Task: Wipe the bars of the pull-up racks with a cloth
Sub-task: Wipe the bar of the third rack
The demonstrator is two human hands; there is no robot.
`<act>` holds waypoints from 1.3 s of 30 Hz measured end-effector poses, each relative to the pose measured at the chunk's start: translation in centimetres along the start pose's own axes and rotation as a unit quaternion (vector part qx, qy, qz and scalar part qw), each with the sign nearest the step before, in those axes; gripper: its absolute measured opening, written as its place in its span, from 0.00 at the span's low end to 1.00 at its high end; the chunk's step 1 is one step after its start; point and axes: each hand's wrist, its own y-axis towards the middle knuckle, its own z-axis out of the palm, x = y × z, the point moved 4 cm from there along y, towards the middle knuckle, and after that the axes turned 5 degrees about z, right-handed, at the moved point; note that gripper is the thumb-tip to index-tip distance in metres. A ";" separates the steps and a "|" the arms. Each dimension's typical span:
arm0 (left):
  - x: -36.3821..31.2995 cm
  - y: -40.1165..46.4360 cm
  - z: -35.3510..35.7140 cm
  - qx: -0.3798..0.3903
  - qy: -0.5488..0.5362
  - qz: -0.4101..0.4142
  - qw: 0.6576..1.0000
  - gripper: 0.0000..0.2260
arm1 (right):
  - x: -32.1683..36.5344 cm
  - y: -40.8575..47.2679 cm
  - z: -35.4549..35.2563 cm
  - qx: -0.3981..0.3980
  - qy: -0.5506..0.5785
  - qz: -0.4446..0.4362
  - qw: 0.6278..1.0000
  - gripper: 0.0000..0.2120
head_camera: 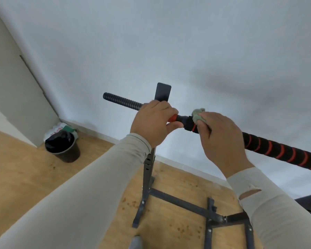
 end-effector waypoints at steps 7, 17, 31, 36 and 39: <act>-0.3 0.1 -0.4 0.014 0.005 -0.017 1.000 0.19 | -0.1 -0.4 -0.1 -0.024 0.034 -0.002 0.999 0.08; -0.3 -0.1 0.0 -0.009 -0.002 -0.009 1.000 0.18 | -2.6 0.4 -4.3 0.049 -0.085 0.054 0.994 0.11; 1.4 0.8 0.1 -0.026 0.021 0.152 0.988 0.13 | 4.8 1.1 1.1 -0.001 -0.159 0.005 0.987 0.07; 2.0 1.0 0.2 -0.022 0.025 0.190 0.981 0.13 | 3.2 -0.1 -3.3 -0.023 -0.250 0.121 0.960 0.17; 2.1 1.1 0.1 -0.021 0.015 0.207 0.978 0.13 | 4.1 0.1 -3.0 -0.033 -0.219 0.184 0.958 0.13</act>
